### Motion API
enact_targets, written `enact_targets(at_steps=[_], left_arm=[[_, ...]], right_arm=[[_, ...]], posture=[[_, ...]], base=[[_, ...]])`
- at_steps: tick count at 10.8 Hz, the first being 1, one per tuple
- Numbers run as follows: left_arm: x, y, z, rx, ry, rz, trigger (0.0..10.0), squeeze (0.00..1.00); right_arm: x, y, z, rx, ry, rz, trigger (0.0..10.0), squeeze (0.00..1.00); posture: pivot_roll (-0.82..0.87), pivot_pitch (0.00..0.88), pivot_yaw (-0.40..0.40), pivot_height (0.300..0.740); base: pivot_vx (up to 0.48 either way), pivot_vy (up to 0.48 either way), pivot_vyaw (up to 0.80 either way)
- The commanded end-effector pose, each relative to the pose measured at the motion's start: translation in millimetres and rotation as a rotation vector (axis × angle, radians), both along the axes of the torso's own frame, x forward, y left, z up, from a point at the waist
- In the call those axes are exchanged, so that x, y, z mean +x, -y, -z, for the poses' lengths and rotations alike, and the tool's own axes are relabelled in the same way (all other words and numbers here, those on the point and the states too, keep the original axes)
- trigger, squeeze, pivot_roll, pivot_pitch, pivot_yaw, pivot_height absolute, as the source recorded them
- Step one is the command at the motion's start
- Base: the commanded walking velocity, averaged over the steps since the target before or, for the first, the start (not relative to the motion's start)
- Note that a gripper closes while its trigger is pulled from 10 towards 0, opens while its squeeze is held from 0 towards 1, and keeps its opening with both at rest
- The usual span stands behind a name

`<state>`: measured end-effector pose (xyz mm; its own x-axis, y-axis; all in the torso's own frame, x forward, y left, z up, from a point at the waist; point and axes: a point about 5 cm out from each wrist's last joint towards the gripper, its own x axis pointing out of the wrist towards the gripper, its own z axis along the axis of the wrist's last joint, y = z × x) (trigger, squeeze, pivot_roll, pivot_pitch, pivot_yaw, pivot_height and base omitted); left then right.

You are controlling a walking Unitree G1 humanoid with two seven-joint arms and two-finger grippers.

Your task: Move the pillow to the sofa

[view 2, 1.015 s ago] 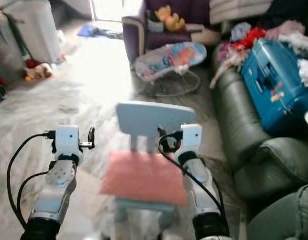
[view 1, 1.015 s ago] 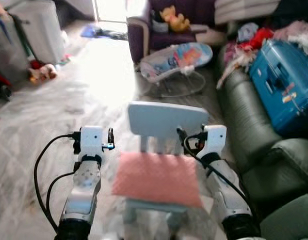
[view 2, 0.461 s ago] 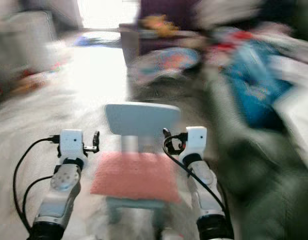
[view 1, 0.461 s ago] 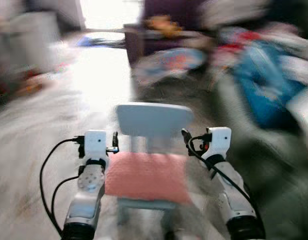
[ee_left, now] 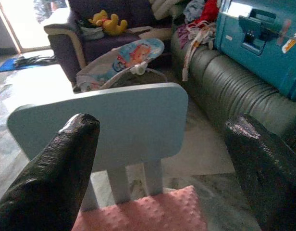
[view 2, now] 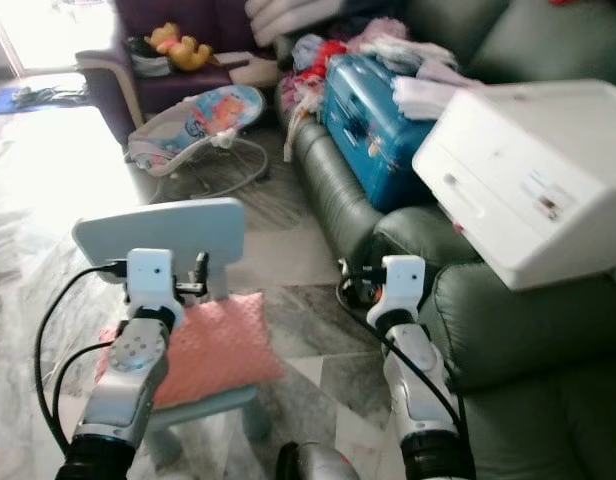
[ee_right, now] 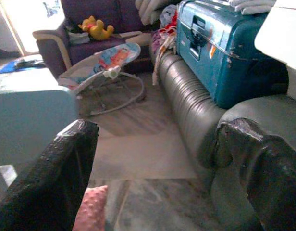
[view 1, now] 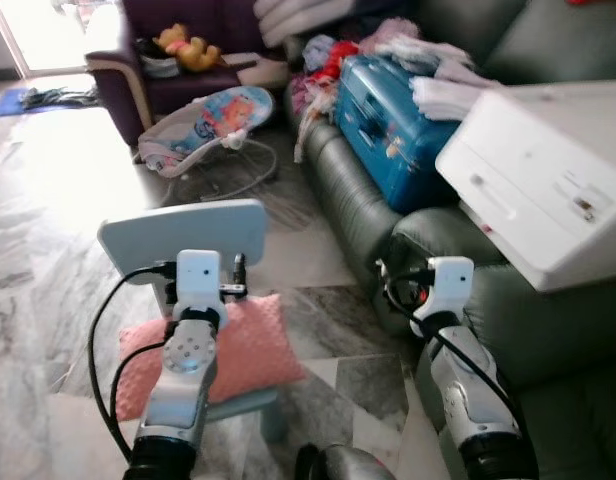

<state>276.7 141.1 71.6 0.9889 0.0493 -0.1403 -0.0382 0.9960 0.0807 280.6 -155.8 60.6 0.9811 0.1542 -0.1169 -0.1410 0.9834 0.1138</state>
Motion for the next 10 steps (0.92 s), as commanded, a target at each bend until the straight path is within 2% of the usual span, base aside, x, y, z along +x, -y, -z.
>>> enact_targets(at_steps=[1,7,10], left_arm=[[-0.6,-3.6,0.4,0.005,-0.007,-0.014,10.0,0.0],[-1.2,-6.5,1.6,0.024,-0.016,-0.022,10.0,0.0],[-1.4,-5.1,0.1,0.049,-0.004,-0.027,10.0,0.0]], right_arm=[[2.8,-4.4,-5.8,0.003,0.023,-0.014,10.0,0.0],[2.0,-4.2,-3.9,0.006,0.018,-0.01,10.0,0.0],[0.5,-4.4,-3.3,0.014,0.017,-0.008,10.0,0.0]], posture=[[-0.02,0.0,-0.032,0.74],[-0.02,0.0,-0.031,0.74],[-0.02,0.0,-0.029,0.74]], base=[[0.0,0.48,0.0],[0.0,0.474,0.0],[0.0,0.0,0.0]])
